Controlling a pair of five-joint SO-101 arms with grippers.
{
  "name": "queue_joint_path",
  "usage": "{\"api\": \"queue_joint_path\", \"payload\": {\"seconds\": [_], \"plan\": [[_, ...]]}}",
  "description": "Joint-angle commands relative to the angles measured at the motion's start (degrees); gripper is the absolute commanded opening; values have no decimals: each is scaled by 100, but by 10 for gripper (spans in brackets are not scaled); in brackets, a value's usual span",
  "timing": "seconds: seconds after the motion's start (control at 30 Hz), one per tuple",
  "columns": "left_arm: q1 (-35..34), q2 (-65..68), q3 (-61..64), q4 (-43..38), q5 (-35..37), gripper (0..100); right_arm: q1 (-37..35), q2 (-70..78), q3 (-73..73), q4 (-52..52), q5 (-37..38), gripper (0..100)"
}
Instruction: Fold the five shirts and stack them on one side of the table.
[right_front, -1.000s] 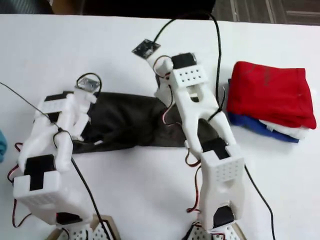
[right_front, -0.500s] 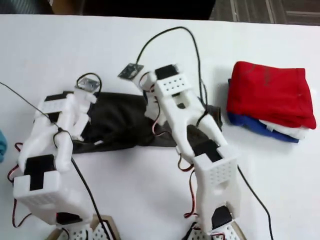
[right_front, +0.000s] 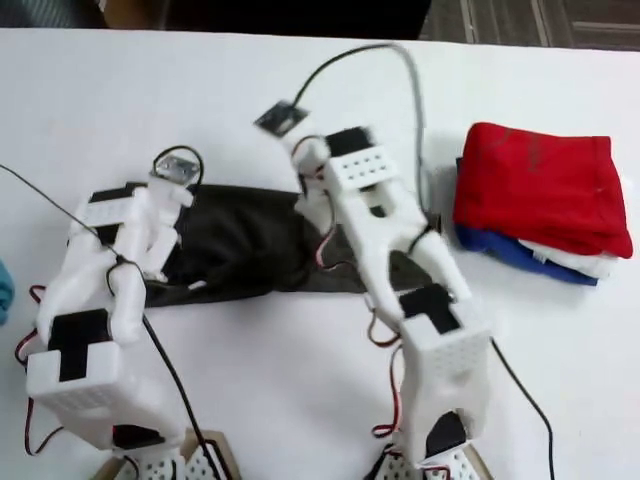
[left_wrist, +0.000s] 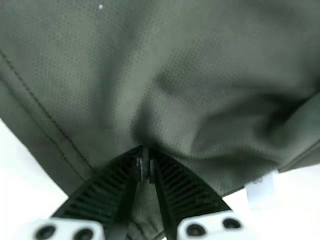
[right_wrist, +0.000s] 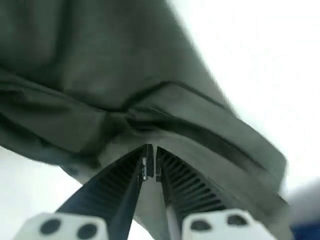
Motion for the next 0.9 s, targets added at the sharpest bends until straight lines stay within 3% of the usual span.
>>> {"api": "queue_joint_path", "payload": {"seconds": [0.0, 0.13, 0.4, 0.67, 0.87], "plan": [[62, 44, -13, -149, -9, 26, 338, -927, -105, 382, -53, 22], [62, 44, -13, -149, -9, 26, 901, -1130, 563, 330, 35, 22], [62, 44, -4, -149, -9, 26, 1851, -1130, 2040, -1095, 316, 22], [62, 44, -4, -149, -9, 26, 1692, -1279, 2251, -1156, 299, 22], [53, -18, -13, -132, 9, 26, 1543, -2404, 2295, -1095, 264, 22]]}}
